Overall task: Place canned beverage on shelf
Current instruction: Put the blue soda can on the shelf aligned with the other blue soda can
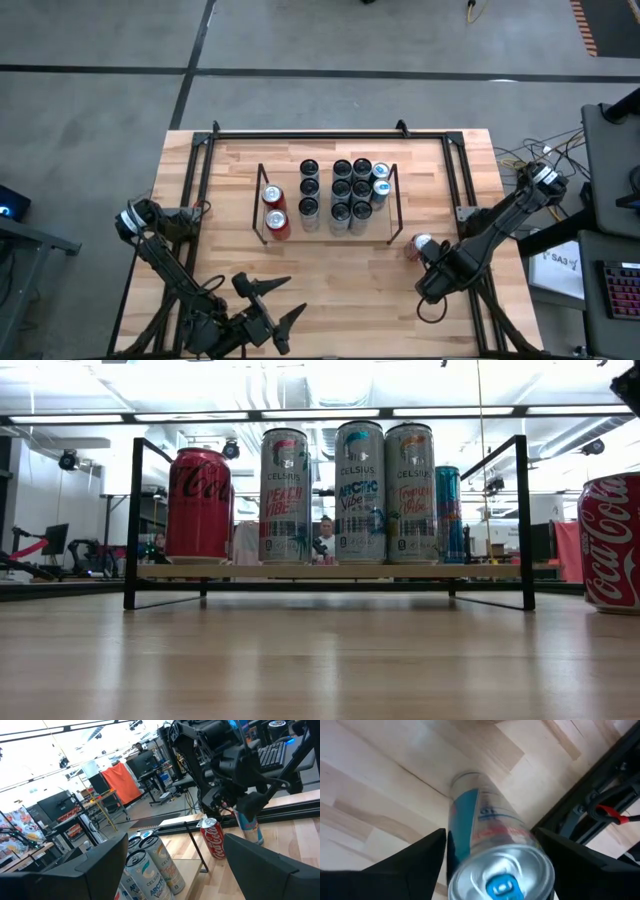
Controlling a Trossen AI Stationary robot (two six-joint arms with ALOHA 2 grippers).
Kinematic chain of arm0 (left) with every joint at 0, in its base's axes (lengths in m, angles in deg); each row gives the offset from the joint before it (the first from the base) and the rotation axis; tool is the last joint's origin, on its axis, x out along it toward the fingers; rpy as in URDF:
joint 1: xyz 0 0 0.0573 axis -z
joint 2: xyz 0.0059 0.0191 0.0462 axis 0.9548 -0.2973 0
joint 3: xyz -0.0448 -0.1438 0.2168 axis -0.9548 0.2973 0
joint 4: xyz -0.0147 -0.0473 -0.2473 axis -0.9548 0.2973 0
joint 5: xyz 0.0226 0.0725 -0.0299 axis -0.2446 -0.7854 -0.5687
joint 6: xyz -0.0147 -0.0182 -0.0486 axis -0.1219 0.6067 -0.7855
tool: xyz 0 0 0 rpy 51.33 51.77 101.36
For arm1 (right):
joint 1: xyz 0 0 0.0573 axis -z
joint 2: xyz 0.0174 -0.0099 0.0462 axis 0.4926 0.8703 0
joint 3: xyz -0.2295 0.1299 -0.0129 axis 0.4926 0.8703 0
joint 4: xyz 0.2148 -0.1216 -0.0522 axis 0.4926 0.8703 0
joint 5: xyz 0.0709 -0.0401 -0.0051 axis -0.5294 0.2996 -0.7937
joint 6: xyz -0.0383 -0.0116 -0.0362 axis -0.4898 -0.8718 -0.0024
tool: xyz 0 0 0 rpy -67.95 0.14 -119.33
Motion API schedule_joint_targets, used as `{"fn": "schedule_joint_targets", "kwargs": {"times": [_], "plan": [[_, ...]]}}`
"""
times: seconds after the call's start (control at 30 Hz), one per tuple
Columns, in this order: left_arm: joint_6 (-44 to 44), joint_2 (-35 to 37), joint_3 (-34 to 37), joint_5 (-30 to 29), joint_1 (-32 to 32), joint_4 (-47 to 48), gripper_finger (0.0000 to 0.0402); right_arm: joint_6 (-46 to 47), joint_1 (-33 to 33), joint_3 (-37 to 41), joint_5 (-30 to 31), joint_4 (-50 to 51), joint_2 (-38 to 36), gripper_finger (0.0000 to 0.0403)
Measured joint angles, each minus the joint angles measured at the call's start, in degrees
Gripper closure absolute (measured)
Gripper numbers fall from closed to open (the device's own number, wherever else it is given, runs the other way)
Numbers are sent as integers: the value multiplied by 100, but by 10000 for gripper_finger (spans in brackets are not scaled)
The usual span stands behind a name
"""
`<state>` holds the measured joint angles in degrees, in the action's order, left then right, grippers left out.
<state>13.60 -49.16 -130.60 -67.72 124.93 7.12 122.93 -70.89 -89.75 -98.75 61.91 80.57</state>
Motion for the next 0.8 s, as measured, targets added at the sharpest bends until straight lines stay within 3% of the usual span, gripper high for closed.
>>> {"fn": "schedule_joint_targets", "kwargs": {"times": [0.27, 0.53, 0.8], "plan": [[0, -2, 0, 0, -30, -2, 91, 54, 0, 96, 1, -109, -4, 172], [49, 42, -93, 2, -60, -2, 91, -23, 0, -440, 39, -113, 2, 172], [738, 543, 9, 305, -81, 7, 91, -810, 17, -1416, 1513, -685, 33, 172]]}}
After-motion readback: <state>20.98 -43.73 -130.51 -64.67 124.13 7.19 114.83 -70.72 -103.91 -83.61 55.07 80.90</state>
